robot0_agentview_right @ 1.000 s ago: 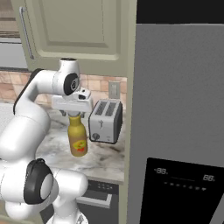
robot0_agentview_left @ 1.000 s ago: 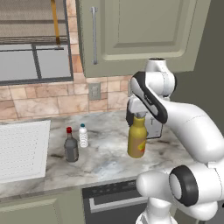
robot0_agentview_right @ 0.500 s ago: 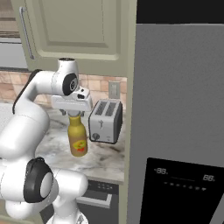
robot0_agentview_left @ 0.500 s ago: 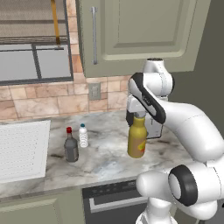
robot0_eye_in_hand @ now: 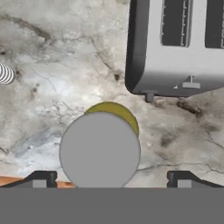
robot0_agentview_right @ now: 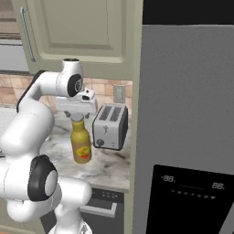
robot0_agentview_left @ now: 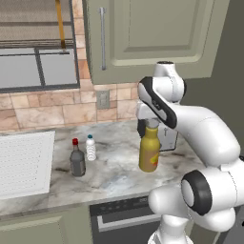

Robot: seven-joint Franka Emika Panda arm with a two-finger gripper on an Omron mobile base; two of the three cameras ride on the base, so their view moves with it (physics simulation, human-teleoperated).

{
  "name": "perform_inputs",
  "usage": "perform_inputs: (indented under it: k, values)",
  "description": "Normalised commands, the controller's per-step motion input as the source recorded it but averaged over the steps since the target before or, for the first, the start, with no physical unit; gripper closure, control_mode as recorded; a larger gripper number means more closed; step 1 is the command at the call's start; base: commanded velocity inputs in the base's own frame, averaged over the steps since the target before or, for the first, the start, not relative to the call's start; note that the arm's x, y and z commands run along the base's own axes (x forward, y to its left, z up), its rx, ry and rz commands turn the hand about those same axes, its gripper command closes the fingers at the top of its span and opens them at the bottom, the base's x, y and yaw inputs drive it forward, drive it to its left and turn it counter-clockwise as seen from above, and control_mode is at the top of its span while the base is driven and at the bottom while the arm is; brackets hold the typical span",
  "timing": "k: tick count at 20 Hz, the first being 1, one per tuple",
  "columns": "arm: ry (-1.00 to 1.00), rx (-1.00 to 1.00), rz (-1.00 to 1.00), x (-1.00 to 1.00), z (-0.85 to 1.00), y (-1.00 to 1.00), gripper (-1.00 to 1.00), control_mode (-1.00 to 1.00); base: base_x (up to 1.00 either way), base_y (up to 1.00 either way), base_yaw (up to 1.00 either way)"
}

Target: Place the drinks on the dining counter in a tight cluster.

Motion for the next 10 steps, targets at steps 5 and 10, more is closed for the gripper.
perform_inputs:
  k: [5,10]
  values:
    - [0.00,0.00,0.00,0.14,0.00,0.07,-1.00,-1.00,0.00,0.00,0.00]
    - [0.00,0.00,0.00,0.02,-0.01,0.05,-1.00,-1.00,0.00,0.00,0.00]
